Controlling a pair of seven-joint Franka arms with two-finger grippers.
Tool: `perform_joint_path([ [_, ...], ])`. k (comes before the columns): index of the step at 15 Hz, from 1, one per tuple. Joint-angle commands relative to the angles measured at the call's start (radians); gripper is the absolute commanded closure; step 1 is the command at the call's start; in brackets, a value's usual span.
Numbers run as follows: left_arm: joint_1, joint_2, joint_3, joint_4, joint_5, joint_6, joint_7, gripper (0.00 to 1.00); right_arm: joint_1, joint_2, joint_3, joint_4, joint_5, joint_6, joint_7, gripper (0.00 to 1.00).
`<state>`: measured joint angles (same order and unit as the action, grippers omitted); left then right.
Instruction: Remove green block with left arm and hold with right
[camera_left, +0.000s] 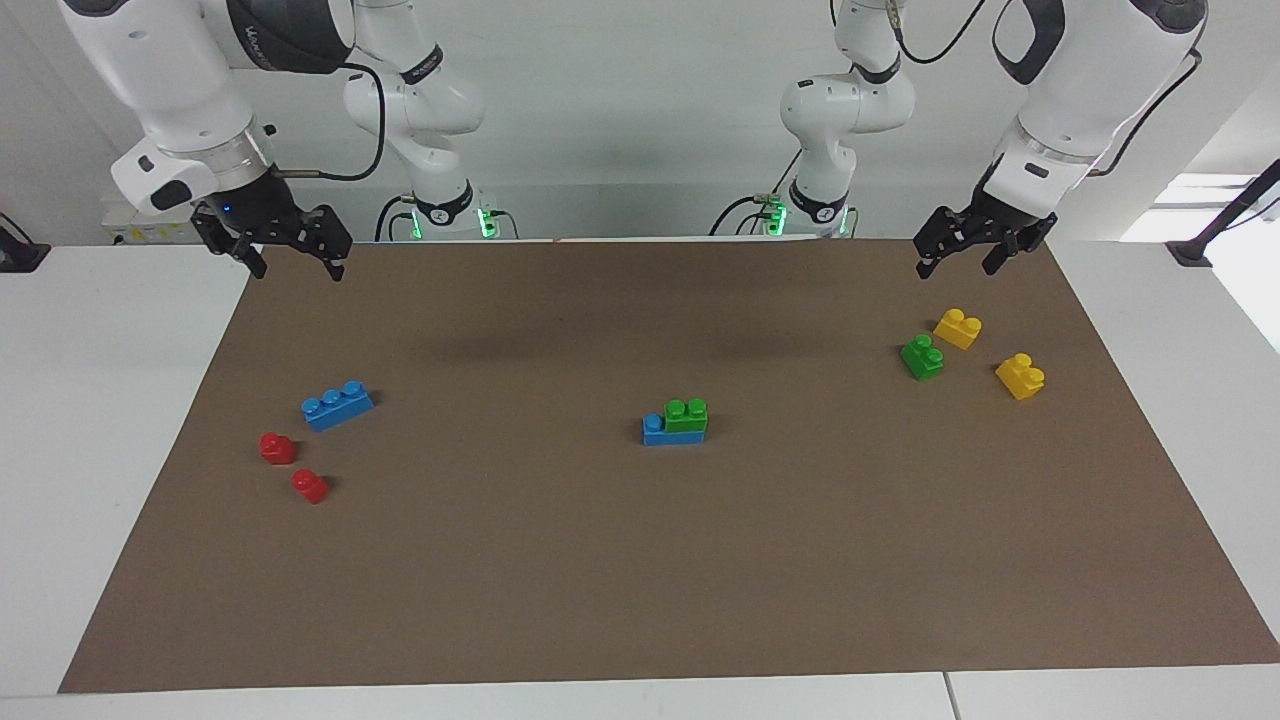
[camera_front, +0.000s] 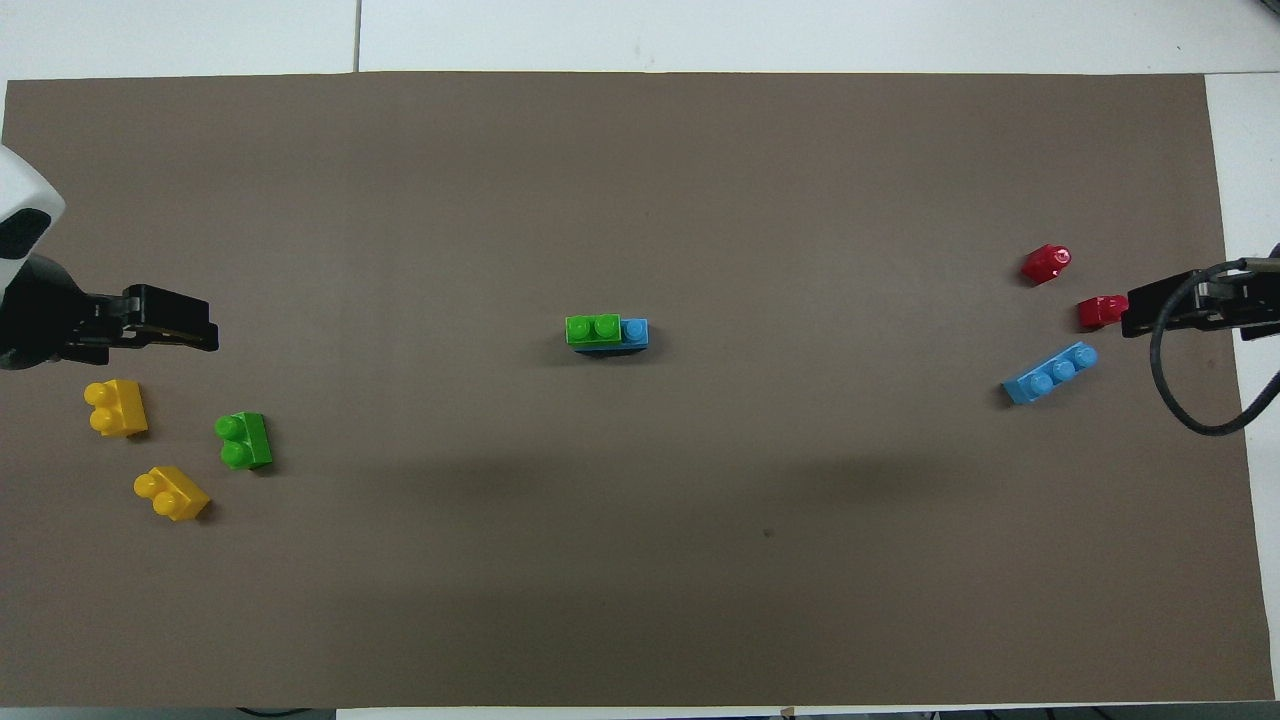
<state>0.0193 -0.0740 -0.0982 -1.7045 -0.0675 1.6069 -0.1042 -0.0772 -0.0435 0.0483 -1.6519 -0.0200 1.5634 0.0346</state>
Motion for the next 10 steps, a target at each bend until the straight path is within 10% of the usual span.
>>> perform_joint_path([
  [1, -0.002, 0.003, -0.003, 0.013, 0.015, -0.005, 0.001, 0.0, -0.018, -0.029, 0.01, -0.034, 0.002, 0.007, -0.015, 0.0],
  [10, -0.004, -0.009, -0.003, -0.003, 0.015, -0.016, -0.014, 0.0, -0.052, -0.032, 0.008, -0.043, 0.015, 0.092, 0.031, 0.0],
])
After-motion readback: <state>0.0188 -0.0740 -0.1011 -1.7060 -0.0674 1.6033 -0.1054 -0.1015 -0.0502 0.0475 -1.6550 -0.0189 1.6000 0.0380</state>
